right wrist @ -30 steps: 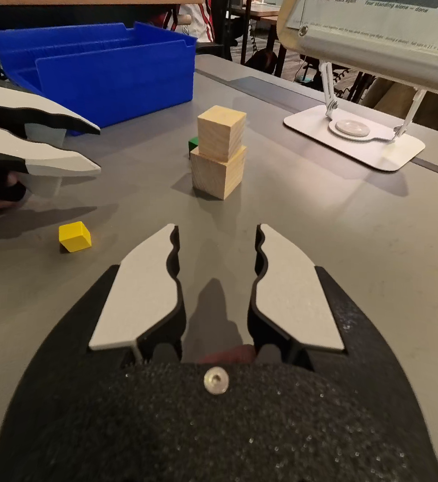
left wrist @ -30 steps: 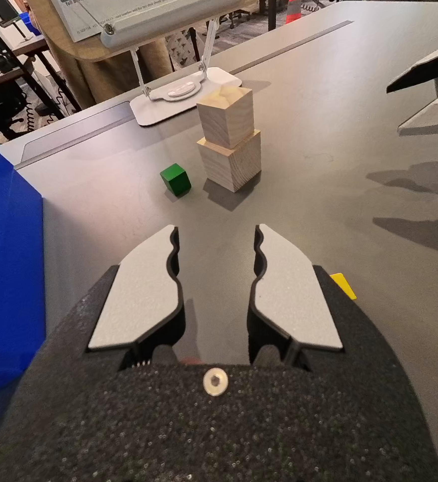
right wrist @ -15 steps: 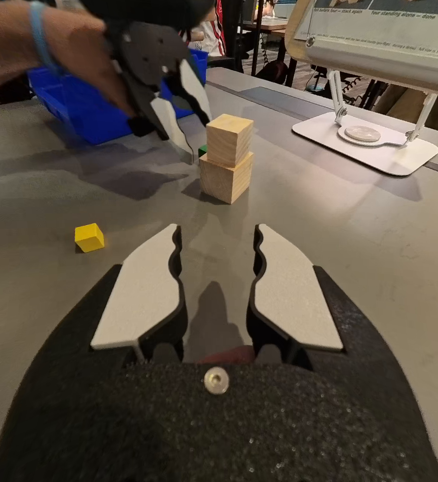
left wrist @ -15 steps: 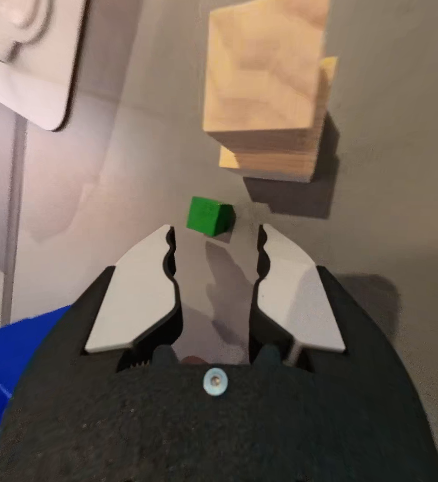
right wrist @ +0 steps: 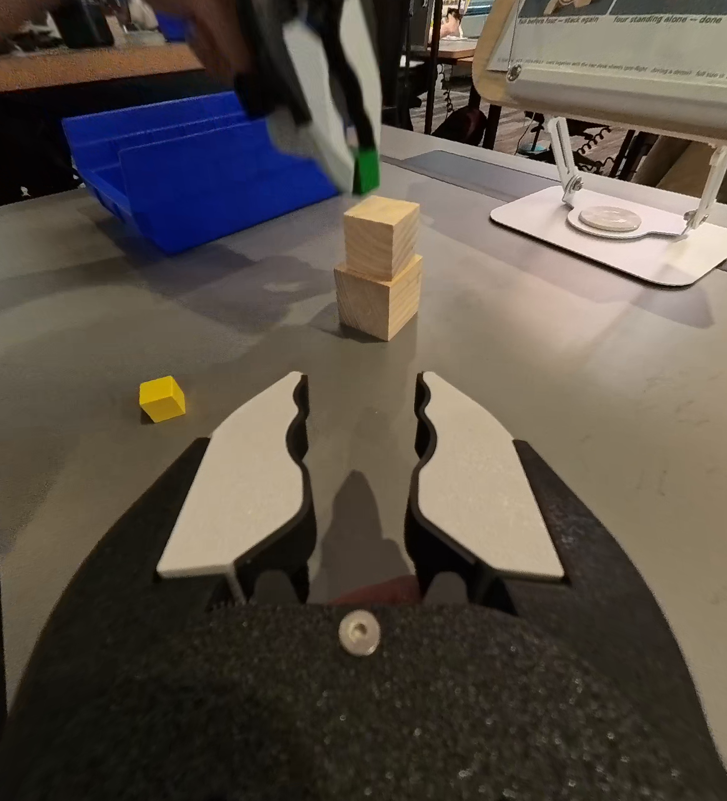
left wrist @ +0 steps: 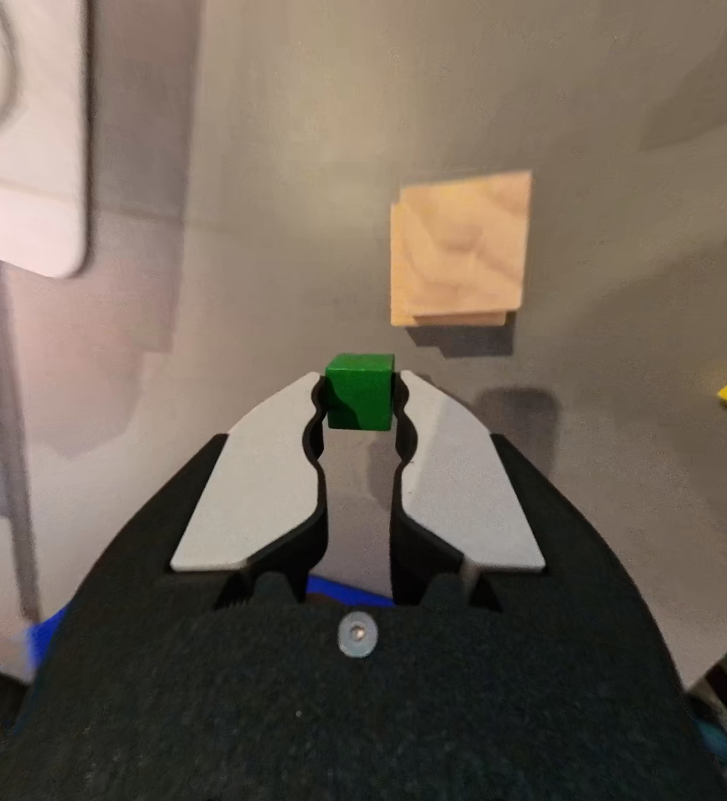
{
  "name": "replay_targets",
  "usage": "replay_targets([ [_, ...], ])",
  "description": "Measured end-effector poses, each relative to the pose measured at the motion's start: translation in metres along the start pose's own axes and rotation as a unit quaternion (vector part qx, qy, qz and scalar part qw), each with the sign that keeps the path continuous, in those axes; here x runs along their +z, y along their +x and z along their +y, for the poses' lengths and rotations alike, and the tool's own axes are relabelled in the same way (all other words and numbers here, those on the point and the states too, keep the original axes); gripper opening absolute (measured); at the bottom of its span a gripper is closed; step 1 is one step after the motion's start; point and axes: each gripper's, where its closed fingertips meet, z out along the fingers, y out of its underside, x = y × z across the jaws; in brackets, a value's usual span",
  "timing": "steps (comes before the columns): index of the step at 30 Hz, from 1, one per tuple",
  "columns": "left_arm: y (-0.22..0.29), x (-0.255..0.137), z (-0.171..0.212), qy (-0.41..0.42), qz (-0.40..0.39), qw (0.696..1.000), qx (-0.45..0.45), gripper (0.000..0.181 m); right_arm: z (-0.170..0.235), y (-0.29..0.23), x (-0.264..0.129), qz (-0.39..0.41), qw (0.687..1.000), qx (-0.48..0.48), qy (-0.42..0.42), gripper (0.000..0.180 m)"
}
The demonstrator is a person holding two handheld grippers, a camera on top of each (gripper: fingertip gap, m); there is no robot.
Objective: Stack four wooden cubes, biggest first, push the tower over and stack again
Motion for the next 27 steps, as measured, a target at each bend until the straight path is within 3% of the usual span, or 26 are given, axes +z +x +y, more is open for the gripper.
replay_targets([
  [3,0.007,-0.041,-0.038,0.026,0.006,1.0,0.001,0.029,0.0,0.001,0.0,0.001,1.0,0.002,0.0,0.046],
  [6,0.026,-0.048,-0.062,0.024,0.021,0.999,0.029,0.029,0.0,0.001,0.0,0.002,1.0,0.003,0.0,0.046],
  [13,0.031,-0.013,-0.058,-0.041,0.016,0.999,0.023,0.028,0.001,0.002,-0.004,0.006,1.0,0.006,0.0,0.045],
  [27,0.032,-0.005,-0.05,-0.046,0.026,0.999,0.008,0.033,0.002,0.001,-0.003,0.002,1.0,0.004,-0.005,0.045],
])
